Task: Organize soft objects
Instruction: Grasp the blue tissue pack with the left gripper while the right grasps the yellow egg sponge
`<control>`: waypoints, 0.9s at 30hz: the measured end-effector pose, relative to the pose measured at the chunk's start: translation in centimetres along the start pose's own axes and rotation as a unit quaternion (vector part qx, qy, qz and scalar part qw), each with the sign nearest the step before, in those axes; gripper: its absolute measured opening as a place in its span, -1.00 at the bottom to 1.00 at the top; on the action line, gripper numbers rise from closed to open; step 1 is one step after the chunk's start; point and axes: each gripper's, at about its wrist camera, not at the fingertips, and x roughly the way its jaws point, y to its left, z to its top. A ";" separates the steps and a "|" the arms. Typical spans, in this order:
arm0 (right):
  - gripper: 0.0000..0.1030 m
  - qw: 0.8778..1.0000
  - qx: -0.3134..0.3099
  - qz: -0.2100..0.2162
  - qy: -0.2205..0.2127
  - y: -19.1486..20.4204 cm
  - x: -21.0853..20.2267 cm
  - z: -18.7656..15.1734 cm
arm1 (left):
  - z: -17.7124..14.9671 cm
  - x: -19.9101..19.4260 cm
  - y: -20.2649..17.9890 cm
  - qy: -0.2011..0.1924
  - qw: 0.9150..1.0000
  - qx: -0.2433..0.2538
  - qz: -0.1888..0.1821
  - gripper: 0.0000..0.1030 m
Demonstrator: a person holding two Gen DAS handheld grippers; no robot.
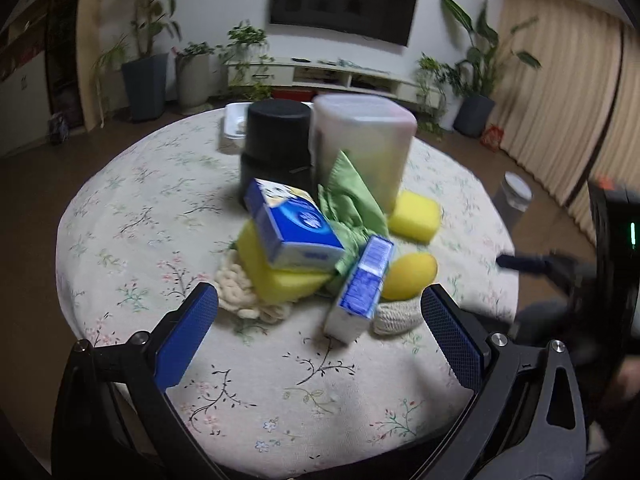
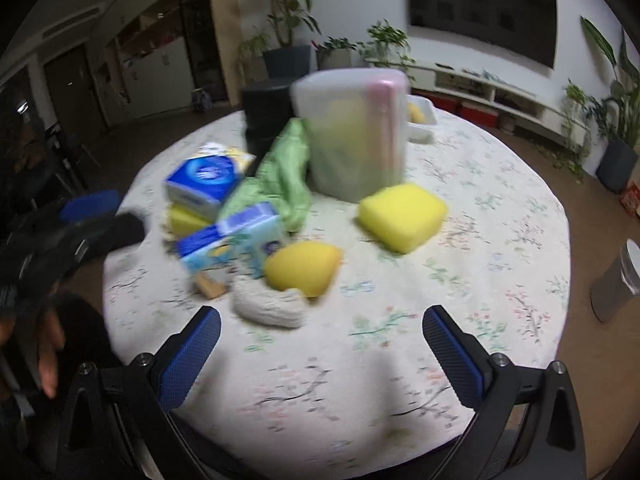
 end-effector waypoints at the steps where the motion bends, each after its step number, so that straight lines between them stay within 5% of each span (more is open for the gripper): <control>1: 1.00 1.000 0.012 0.009 0.004 -0.8 0.0 0.2 | -0.1 0.3 -0.5 0.002 1.000 0.014 0.001 1.00; 11: 0.92 0.998 -0.016 0.008 0.054 -1.2 1.8 1.8 | -0.2 3.9 -1.5 0.050 0.998 0.044 -0.007 1.00; 24: 0.79 0.987 -0.072 0.076 0.123 -1.7 5.6 4.0 | 0.5 5.7 -1.0 0.070 0.994 0.077 -0.039 0.96; 27: 0.68 0.984 -0.071 0.097 0.131 -1.5 6.2 4.6 | 0.2 5.7 -1.2 0.073 0.993 0.085 -0.038 0.64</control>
